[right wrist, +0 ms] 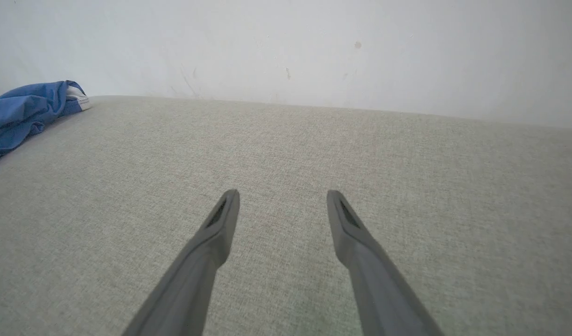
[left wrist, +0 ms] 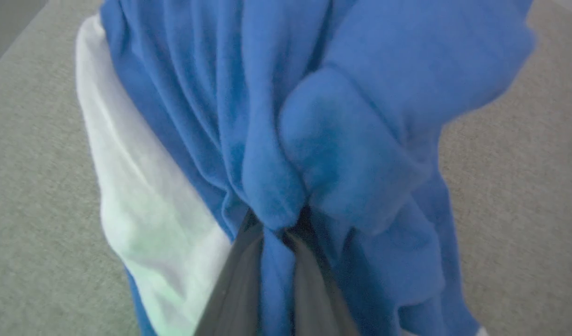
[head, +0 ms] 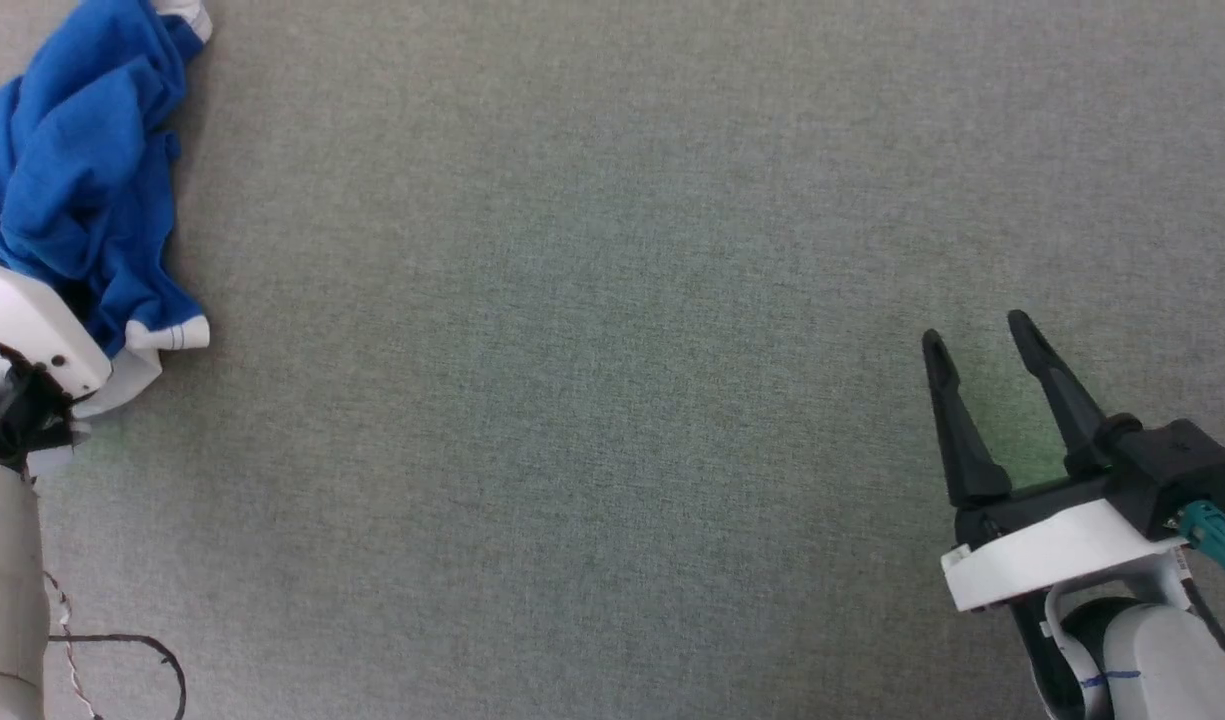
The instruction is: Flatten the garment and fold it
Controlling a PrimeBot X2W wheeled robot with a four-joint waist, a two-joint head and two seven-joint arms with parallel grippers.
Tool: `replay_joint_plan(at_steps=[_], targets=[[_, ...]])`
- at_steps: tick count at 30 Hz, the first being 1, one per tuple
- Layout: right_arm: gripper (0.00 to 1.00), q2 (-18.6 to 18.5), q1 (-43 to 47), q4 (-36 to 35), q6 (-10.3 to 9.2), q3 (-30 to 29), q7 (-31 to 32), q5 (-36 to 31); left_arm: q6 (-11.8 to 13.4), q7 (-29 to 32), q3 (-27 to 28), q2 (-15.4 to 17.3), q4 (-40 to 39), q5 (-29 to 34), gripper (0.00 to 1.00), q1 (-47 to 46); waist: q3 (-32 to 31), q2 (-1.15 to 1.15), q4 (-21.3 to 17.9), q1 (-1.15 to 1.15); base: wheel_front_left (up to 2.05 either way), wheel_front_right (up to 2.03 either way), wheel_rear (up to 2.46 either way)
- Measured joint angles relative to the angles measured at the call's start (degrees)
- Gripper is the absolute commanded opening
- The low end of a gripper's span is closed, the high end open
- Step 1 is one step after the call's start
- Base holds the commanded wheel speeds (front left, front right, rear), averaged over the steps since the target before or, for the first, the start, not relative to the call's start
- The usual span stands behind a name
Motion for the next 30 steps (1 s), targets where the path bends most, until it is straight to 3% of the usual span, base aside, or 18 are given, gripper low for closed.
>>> replay_joint_plan(at_steps=[5, 11, 16, 24, 30], targets=[[1.0, 0.3, -0.3, 1.7, 0.0, 0.6, -1.2, 0.9, -0.1, -6.7, -2.8, 1.7, 3.0, 0.8, 0.0, -0.1, -2.4, 0.0, 0.4, 0.01, 0.0, 0.0, 0.0], [1.0, 1.4, 0.3, 4.9, 0.0, 0.3, -3.9, 2.5, -0.4, -23.8, -5.4, 5.6, 3.0, 3.9, 0.0, -3.7, -7.2, 0.0, 1.1, 0.0, 0.0, 0.0, 0.0], [1.0, 1.9, 2.4, 7.1, 0.0, -1.2, -6.0, 3.5, -0.4, -33.7, -7.4, 5.3, 0.6, 5.8, 0.0, -8.8, -12.3, 0.0, 1.4, 0.0, 0.0, 0.0, 0.0], [1.0, 2.0, 6.2, 8.8, 0.0, -1.9, -7.3, 6.1, 1.3, -36.0, -10.9, -1.2, -13.3, 7.7, 0.0, -3.9, -20.5, 0.0, -0.2, -0.02, 0.0, 0.0, 0.0], [1.0, 2.0, 8.1, 8.4, 0.0, -3.2, -6.9, 6.3, 1.6, -33.8, -15.6, -9.9, -26.6, 6.5, 0.0, 7.2, -23.8, 0.0, -4.5, -0.02, 0.0, 0.0, 0.0]])
